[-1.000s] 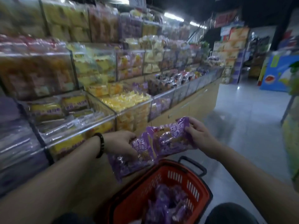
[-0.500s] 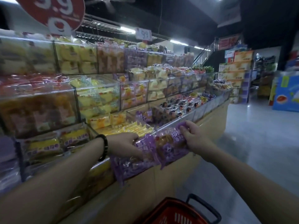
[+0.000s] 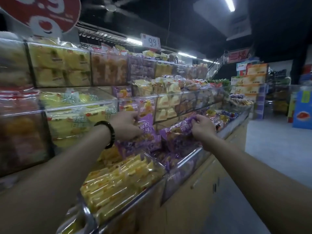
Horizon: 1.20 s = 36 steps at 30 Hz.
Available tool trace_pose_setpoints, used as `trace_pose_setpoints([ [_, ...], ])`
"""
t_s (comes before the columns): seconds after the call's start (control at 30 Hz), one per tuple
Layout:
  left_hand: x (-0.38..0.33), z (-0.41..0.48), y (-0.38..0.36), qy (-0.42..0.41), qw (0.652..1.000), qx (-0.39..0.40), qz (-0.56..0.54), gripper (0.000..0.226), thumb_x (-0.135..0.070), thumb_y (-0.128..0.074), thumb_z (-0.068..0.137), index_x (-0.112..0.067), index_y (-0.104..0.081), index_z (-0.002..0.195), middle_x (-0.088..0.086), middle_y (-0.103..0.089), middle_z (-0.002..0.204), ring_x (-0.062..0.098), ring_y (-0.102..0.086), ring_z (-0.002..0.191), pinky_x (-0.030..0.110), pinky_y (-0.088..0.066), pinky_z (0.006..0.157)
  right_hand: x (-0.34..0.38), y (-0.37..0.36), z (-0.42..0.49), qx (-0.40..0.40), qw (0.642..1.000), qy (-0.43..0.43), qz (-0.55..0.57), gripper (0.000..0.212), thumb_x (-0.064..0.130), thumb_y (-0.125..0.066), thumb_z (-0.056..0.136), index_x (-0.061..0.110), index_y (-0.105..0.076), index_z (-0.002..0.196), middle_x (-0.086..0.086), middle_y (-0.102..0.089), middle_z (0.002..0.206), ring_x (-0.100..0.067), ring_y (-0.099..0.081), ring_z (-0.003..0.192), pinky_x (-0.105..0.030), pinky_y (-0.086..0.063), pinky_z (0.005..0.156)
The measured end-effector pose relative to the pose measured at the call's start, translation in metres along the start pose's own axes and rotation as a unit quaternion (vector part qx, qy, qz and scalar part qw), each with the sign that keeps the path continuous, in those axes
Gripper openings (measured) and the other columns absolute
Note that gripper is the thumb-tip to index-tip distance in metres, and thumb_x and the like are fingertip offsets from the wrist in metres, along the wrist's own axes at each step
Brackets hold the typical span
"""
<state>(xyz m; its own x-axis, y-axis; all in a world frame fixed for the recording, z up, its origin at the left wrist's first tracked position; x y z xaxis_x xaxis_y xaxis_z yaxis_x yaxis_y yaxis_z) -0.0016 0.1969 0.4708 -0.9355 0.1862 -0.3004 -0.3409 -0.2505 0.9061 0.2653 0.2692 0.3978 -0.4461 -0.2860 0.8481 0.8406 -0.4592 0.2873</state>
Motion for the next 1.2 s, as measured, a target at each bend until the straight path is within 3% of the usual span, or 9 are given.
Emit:
trace_pose_setpoints([
  [0.17, 0.033, 0.026, -0.046, -0.071, 0.966, -0.221, 0.112, 0.053, -0.022, -0.071, 0.090, -0.030, -0.055, 0.140, -0.002, -0.065, 0.123, 0.025, -0.066, 0.106, 0.044, -0.060, 0.086, -0.027, -0.060, 0.028, 0.001, 0.993, -0.004, -0.121, 0.028, 0.010, -0.052, 0.099, 0.020, -0.078, 0.107, -0.008, -0.075, 0.107, -0.031, -0.066, 0.100, -0.033, -0.049, 0.081],
  [0.37, 0.065, 0.035, -0.087, -0.081, 0.917, -0.363, 0.144, 0.052, -0.029, -0.085, 0.083, -0.032, -0.059, 0.127, -0.006, -0.074, 0.109, 0.028, -0.069, 0.092, 0.045, -0.051, 0.083, -0.032, -0.121, 0.035, -0.011, 0.983, -0.029, -0.180, 0.030, 0.013, -0.057, 0.091, 0.028, -0.075, 0.110, -0.007, -0.072, 0.111, -0.035, -0.067, 0.107, -0.035, -0.050, 0.080],
  [0.5, 0.073, 0.036, -0.095, -0.084, 0.910, -0.385, 0.133, 0.049, -0.029, -0.081, 0.086, -0.037, -0.062, 0.130, -0.008, -0.068, 0.114, 0.028, -0.063, 0.099, 0.049, -0.053, 0.081, -0.039, -0.145, 0.047, -0.022, 0.982, -0.039, -0.183, 0.034, 0.013, -0.052, 0.090, 0.029, -0.072, 0.112, -0.008, -0.073, 0.112, -0.035, -0.068, 0.104, -0.041, -0.057, 0.083],
  [0.67, 0.075, 0.039, -0.096, -0.088, 0.919, -0.376, 0.079, 0.048, -0.027, -0.079, 0.089, -0.036, -0.065, 0.134, -0.006, -0.062, 0.111, 0.026, -0.055, 0.101, 0.045, -0.056, 0.074, -0.047, -0.143, 0.062, -0.016, 0.976, -0.048, -0.212, 0.023, 0.013, -0.054, 0.092, 0.027, -0.069, 0.102, -0.006, -0.066, 0.101, -0.032, -0.061, 0.092, -0.035, -0.046, 0.073],
  [0.77, 0.071, 0.037, -0.099, -0.101, 0.923, -0.362, 0.088, 0.055, -0.029, -0.078, 0.090, -0.040, -0.059, 0.140, -0.008, -0.063, 0.111, 0.024, -0.054, 0.100, 0.041, -0.055, 0.074, -0.049, -0.154, 0.065, 0.008, 0.981, -0.035, -0.191, 0.013, 0.018, -0.059, 0.095, 0.019, -0.065, 0.106, -0.010, -0.066, 0.107, -0.035, -0.064, 0.100, -0.042, -0.055, 0.081],
  [0.87, 0.069, 0.037, -0.098, -0.112, 0.923, -0.358, 0.086, 0.057, -0.029, -0.078, 0.089, -0.043, -0.057, 0.140, -0.009, -0.064, 0.108, 0.023, -0.055, 0.097, 0.040, -0.055, 0.074, -0.053, -0.166, 0.060, 0.060, 0.980, -0.037, -0.185, 0.046, 0.018, -0.069, 0.090, 0.014, -0.048, 0.130, -0.020, -0.059, 0.127, -0.039, -0.063, 0.110, -0.041, -0.054, 0.088],
  [0.97, 0.068, 0.038, -0.098, -0.110, 0.926, -0.353, 0.081, 0.053, -0.028, -0.081, 0.087, -0.042, -0.060, 0.134, -0.008, -0.063, 0.102, 0.023, -0.055, 0.093, 0.041, -0.056, 0.074, -0.053, -0.166, 0.053, 0.127, 0.963, 0.012, -0.238, 0.088, 0.019, -0.082, 0.081, 0.028, -0.030, 0.151, -0.022, -0.027, 0.146, -0.041, -0.060, 0.111, -0.041, -0.054, 0.090],
  [1.1, 0.069, 0.038, -0.099, -0.106, 0.926, -0.351, 0.085, 0.050, -0.028, -0.082, 0.086, -0.040, -0.062, 0.130, -0.006, -0.062, 0.099, 0.023, -0.056, 0.091, 0.039, -0.057, 0.071, -0.051, -0.171, 0.044, 0.148, 0.890, 0.084, -0.423, 0.042, 0.003, -0.065, 0.095, 0.017, -0.057, 0.134, -0.022, -0.020, 0.148, -0.041, -0.062, 0.111, -0.045, -0.058, 0.082],
  [1.2, 0.069, 0.038, -0.098, -0.102, 0.927, -0.351, 0.080, 0.049, -0.029, -0.081, 0.087, -0.041, -0.062, 0.130, -0.007, -0.061, 0.101, 0.023, -0.055, 0.093, 0.040, -0.057, 0.073, -0.053, -0.172, 0.047, 0.167, 0.883, 0.059, -0.435, 0.037, -0.005, -0.055, 0.097, 0.013, -0.061, 0.129, -0.022, -0.022, 0.146, -0.040, -0.062, 0.108, -0.043, -0.055, 0.081],
])
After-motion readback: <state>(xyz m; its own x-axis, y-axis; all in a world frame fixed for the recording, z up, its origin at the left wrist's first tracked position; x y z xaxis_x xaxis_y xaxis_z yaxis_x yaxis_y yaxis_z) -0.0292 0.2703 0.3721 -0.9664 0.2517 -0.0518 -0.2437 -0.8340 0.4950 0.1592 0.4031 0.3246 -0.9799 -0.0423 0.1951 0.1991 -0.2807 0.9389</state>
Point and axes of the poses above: each hand's wrist, its own z-axis towards the middle knuckle, its own y-axis out of the back of the hand, x = y × z, the point moved 1 cm from there along z, towards the middle knuckle
